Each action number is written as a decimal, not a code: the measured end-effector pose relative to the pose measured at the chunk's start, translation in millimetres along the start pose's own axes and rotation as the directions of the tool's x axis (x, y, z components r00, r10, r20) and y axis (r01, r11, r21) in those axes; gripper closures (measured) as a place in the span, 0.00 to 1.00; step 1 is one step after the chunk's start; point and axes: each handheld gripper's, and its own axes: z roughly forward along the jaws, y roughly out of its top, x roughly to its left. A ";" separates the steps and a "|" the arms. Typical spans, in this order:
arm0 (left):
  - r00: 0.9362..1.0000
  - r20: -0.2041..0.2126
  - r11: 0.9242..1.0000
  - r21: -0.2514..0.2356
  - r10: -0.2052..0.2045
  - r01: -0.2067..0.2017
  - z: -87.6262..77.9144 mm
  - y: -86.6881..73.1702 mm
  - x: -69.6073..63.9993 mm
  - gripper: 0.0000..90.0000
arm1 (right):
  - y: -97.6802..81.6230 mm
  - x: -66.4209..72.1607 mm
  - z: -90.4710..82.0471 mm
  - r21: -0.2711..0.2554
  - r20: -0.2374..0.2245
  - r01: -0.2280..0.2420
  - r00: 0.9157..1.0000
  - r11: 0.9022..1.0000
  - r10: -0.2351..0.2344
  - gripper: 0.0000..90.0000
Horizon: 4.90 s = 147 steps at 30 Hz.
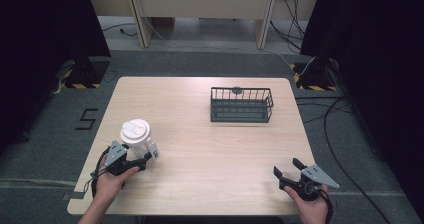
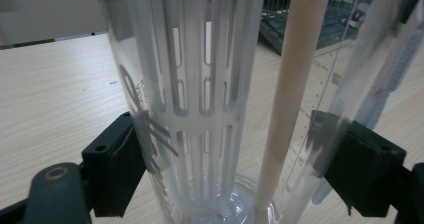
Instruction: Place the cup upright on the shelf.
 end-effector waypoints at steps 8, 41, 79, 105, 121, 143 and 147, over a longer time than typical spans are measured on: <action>1.000 0.017 1.000 0.009 0.013 -0.013 1.1 6.4 -6.4 0.20 | -0.1 -0.3 -0.1 -0.002 -0.005 0.003 1.000 1.000 -0.003 0.20; 0.997 0.062 0.999 -0.018 0.040 -0.039 26.6 41.0 -35.3 0.20 | -0.1 -0.2 -0.2 -0.003 -0.004 0.002 1.000 1.000 -0.002 0.20; 0.989 0.126 0.996 -0.057 0.079 -0.073 64.1 78.3 -65.2 0.20 | -0.2 0.3 -0.5 -0.002 -0.007 0.005 1.000 1.000 -0.005 0.20; 0.981 0.165 0.994 -0.061 0.101 -0.092 91.5 93.9 -84.0 0.20 | -0.3 0.7 -0.7 -0.002 -0.012 0.004 1.000 1.000 -0.004 0.20; 0.979 0.175 0.993 -0.071 0.109 -0.098 106.2 103.1 -92.0 0.20 | -0.3 0.7 -0.8 -0.003 -0.015 0.005 1.000 1.000 -0.005 0.20; 0.976 0.173 0.990 -0.081 0.130 -0.117 129.0 121.6 -96.7 0.20 | -0.3 1.1 -0.8 0.000 -0.017 0.004 1.000 1.000 -0.004 0.20; 0.977 0.172 0.990 -0.085 0.130 -0.116 136.9 125.9 -98.7 0.20 | -0.3 1.0 -0.9 0.000 -0.018 0.004 1.000 1.000 -0.004 0.20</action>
